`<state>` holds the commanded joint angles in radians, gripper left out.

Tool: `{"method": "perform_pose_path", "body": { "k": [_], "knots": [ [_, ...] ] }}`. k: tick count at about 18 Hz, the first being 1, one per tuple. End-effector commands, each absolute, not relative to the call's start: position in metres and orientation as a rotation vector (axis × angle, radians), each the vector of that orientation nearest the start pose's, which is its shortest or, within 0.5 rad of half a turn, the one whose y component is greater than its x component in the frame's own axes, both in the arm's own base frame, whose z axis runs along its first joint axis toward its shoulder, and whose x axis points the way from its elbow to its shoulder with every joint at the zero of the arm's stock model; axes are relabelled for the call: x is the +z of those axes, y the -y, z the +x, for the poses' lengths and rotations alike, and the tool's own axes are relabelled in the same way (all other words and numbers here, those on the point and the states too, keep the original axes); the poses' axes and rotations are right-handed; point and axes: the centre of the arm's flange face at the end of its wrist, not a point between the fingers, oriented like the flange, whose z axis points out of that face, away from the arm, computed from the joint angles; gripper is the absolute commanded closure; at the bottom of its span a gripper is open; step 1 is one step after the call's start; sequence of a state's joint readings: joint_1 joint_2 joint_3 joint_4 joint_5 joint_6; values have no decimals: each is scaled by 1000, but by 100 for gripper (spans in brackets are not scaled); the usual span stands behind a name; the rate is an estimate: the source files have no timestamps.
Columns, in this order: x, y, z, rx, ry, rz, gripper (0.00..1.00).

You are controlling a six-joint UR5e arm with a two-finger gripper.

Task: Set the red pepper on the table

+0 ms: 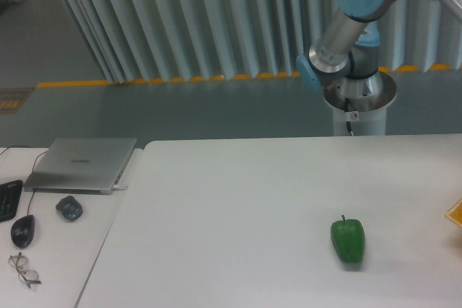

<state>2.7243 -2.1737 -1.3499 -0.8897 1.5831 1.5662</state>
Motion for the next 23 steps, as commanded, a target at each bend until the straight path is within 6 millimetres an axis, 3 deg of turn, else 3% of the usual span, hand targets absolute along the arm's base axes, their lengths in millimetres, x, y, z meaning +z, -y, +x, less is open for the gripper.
{"method": "perform_pose_path", "body": {
  "k": [6, 13, 15, 16, 17, 18, 23],
  "knots": [
    [280, -412, -624, 424, -612, -3008, 0],
    [270, -411, -630, 429, -603, -3009, 0],
    [270, -411, -630, 429, -605, -3009, 15],
    [270, -412, -629, 427, -607, -3010, 28],
    [270, -412, -628, 429, -610, -3012, 48],
    [273, -411, -627, 434, -612, -3017, 58],
    [294, -408, -615, 456, -615, -3015, 68]
  ]
}}
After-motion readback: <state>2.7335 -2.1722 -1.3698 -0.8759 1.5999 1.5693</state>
